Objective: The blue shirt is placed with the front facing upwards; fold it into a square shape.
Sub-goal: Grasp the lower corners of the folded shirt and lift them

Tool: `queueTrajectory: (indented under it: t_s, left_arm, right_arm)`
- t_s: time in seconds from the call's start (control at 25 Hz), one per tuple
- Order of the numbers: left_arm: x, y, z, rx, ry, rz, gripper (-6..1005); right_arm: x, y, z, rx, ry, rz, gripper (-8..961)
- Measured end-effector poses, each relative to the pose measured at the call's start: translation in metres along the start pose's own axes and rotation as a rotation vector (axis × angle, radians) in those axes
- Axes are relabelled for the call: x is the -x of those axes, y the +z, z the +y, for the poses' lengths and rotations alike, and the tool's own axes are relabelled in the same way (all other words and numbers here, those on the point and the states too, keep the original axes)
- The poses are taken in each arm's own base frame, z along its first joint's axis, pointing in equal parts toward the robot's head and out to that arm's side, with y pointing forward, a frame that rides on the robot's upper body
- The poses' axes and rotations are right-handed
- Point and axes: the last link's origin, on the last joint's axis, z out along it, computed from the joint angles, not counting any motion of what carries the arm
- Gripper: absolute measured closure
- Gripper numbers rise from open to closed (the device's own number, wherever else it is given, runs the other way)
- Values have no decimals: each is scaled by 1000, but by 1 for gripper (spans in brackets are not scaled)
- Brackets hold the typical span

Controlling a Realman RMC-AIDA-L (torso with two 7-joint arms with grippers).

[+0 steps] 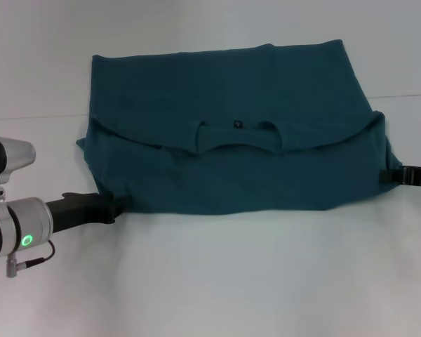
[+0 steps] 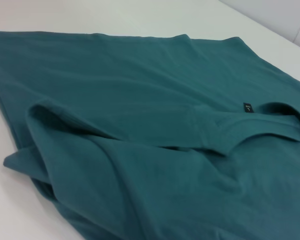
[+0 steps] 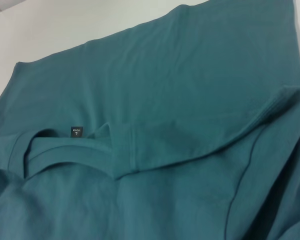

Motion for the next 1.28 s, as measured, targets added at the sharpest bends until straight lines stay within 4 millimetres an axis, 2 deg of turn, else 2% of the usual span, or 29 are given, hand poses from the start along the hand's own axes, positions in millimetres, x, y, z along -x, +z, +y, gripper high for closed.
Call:
queueTrajectory:
  t_s: [0.16,0.4,0.68,1.28]
  left_arm:
    - [-1,0,-1,-6,1,2,799]
    - [-3,3,0,-9,12,-2,983]
    - [-4,-3,0,6,10,5,983]
    - [13,-59,-4,123,-12,-21,984]
  right_arm:
    - [0,0,0,0,1,-1,926]
    - [0,0,0,0,1,-1,926]
    - [-2,-2,-3,-3,3,3,926]
    - [-39,-42,-16,51,-51,10,926]
